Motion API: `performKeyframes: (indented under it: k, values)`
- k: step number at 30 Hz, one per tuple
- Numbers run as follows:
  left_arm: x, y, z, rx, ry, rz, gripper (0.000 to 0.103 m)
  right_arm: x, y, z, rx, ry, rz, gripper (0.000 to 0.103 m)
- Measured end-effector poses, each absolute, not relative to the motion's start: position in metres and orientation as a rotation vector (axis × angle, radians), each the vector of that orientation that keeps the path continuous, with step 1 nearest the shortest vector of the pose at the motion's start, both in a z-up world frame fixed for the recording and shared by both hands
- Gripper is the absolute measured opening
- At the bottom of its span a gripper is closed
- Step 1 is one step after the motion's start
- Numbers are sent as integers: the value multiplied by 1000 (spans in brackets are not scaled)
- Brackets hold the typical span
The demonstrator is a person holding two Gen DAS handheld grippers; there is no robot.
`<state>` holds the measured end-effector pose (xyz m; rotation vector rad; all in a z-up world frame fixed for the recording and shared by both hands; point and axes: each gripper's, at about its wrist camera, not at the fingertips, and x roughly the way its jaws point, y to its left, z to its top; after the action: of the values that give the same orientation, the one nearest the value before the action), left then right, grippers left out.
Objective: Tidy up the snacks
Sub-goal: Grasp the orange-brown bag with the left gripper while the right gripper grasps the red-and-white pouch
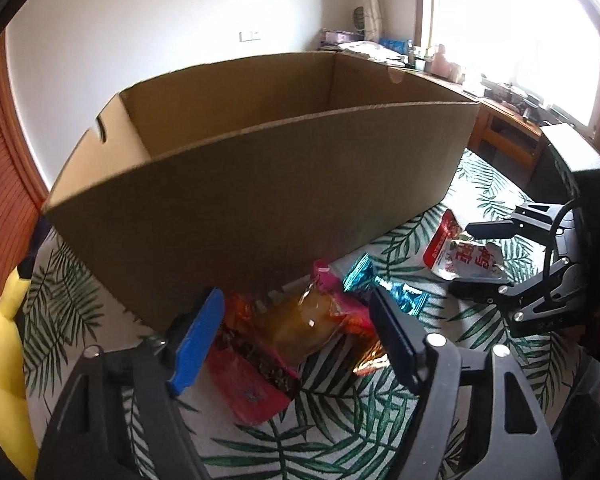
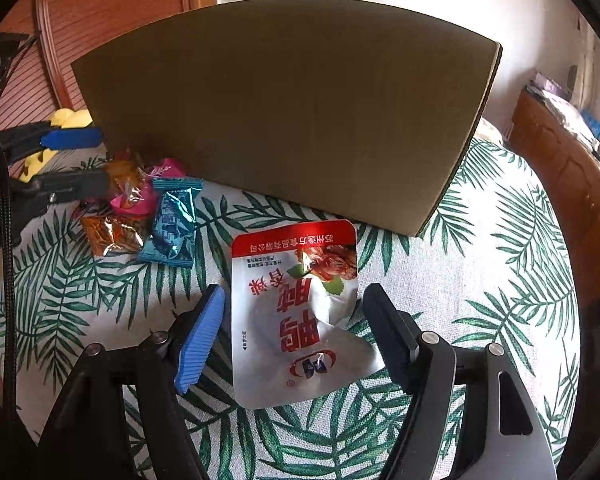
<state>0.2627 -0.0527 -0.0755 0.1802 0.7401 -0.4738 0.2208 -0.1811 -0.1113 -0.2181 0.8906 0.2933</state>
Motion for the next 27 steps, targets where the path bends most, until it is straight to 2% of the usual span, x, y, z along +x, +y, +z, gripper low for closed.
performKeyframes:
  k: [8, 18, 24, 27]
  values:
    - [278, -65, -83, 219, 807, -503, 70, 220, -182, -111, -218, 891, 294, 74]
    - [258, -63, -90, 210, 866, -538, 74, 223, -182, -112, -218, 892, 296, 75]
    - [248, -58, -97, 205, 893, -522, 82, 223, -182, -112, -218, 892, 296, 75]
    - [248, -52, -99, 168, 899, -519, 83, 223, -182, -112, -218, 892, 296, 75]
